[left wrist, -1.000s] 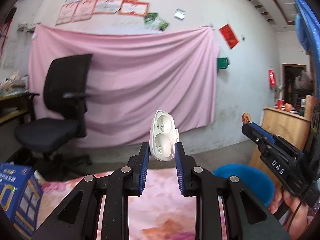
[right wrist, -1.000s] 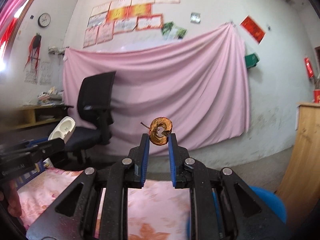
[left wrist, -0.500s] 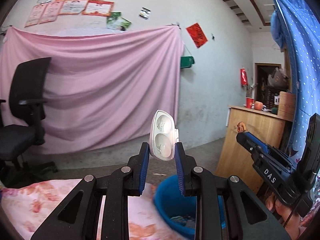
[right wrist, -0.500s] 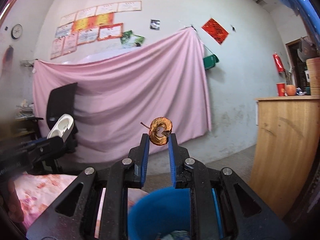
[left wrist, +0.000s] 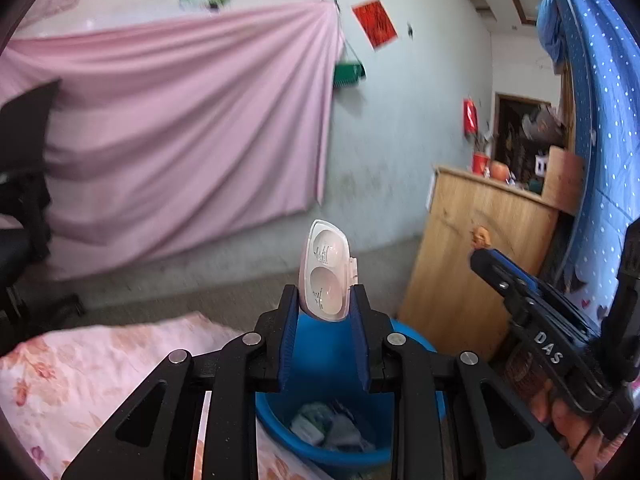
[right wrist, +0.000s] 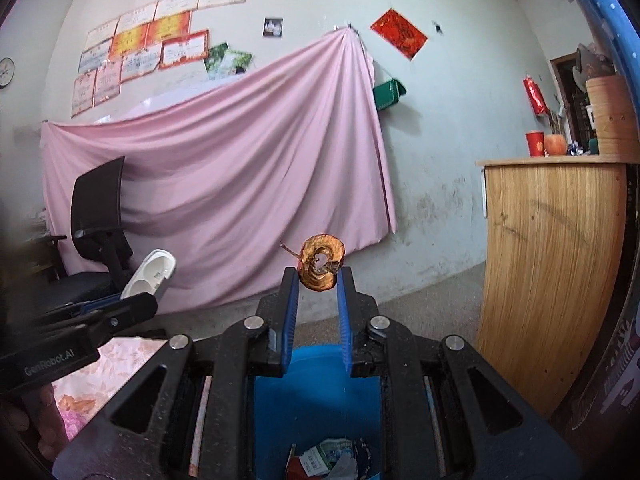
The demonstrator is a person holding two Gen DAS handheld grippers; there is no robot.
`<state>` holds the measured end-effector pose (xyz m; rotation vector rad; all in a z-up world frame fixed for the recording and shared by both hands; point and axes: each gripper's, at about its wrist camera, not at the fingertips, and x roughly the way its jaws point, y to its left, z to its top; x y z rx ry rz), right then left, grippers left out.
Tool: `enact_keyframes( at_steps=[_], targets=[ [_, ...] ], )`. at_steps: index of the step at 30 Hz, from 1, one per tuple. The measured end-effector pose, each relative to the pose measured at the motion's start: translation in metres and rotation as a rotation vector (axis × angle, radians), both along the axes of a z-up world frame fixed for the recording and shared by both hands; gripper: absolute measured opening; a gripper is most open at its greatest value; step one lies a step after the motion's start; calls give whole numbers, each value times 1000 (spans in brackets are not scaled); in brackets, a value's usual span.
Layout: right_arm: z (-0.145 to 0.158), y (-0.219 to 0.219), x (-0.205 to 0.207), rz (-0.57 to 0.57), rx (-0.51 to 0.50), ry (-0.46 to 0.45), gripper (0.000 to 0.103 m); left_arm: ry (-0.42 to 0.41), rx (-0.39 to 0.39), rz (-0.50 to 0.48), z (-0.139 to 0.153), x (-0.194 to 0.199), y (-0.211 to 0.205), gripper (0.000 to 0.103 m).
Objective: Collect trash
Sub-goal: 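Carry the blister case and fruit slice over the blue bucket, then open both tools to drop the case and slice into the bucket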
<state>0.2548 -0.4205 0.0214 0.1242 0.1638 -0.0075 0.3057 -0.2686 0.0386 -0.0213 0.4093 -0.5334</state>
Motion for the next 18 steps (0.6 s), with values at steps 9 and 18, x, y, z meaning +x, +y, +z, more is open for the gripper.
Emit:
enact_keyframes(
  at_steps=[9,18],
  targets=[
    [-20,8,24,40,11,131,43,159,50,-26,-12,26,-5,22],
    [-25,1,29,53,31,176,44,268,52,-48,-25,36,-5,23]
  ],
)
